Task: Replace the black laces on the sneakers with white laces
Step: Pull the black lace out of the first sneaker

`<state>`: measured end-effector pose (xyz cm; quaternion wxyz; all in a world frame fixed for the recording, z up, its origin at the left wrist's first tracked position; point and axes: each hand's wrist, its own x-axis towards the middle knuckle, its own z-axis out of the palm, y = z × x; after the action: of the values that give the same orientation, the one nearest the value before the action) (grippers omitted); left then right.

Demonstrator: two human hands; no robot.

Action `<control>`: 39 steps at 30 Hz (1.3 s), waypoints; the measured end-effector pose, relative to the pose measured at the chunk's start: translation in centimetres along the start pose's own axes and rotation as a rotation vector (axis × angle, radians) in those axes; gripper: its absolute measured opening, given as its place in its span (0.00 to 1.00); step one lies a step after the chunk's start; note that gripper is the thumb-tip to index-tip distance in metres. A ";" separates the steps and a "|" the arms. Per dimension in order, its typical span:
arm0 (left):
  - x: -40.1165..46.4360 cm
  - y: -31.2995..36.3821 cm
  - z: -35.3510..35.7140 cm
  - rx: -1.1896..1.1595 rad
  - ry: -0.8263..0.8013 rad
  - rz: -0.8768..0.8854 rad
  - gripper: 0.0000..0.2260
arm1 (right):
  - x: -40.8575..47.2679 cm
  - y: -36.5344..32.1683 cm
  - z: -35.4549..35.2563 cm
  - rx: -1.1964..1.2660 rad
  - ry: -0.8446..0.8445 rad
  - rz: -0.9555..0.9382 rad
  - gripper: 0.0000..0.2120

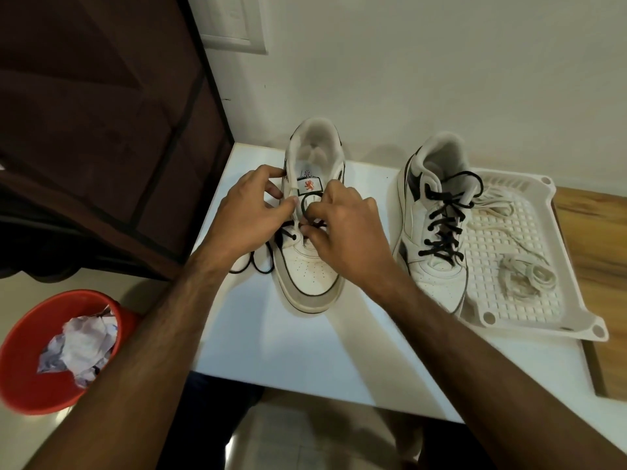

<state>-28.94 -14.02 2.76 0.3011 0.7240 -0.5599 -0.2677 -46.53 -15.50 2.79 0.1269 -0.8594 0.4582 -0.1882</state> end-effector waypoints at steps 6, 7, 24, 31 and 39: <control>0.1 0.0 0.0 -0.011 -0.009 -0.003 0.20 | 0.4 3.9 -6.3 0.573 -0.296 0.220 0.11; 0.1 -0.1 0.0 -0.014 -0.011 -0.004 0.20 | 0.1 4.5 -6.9 0.652 -0.314 0.251 0.12; 0.0 0.1 -0.1 0.008 0.005 0.005 0.21 | 0.1 0.0 0.0 0.048 -0.053 0.000 0.06; -0.1 -0.1 -0.2 0.008 -0.016 0.025 0.19 | 0.2 4.6 -6.5 0.508 -0.286 0.241 0.14; -0.1 -0.1 0.0 0.054 0.023 0.091 0.28 | -1.1 5.7 -8.4 0.356 -0.721 0.149 0.10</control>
<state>-28.91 -13.87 2.63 0.2999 0.7087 -0.5957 -0.2303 -55.01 -18.11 7.84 0.4393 -0.7994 0.4057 0.0584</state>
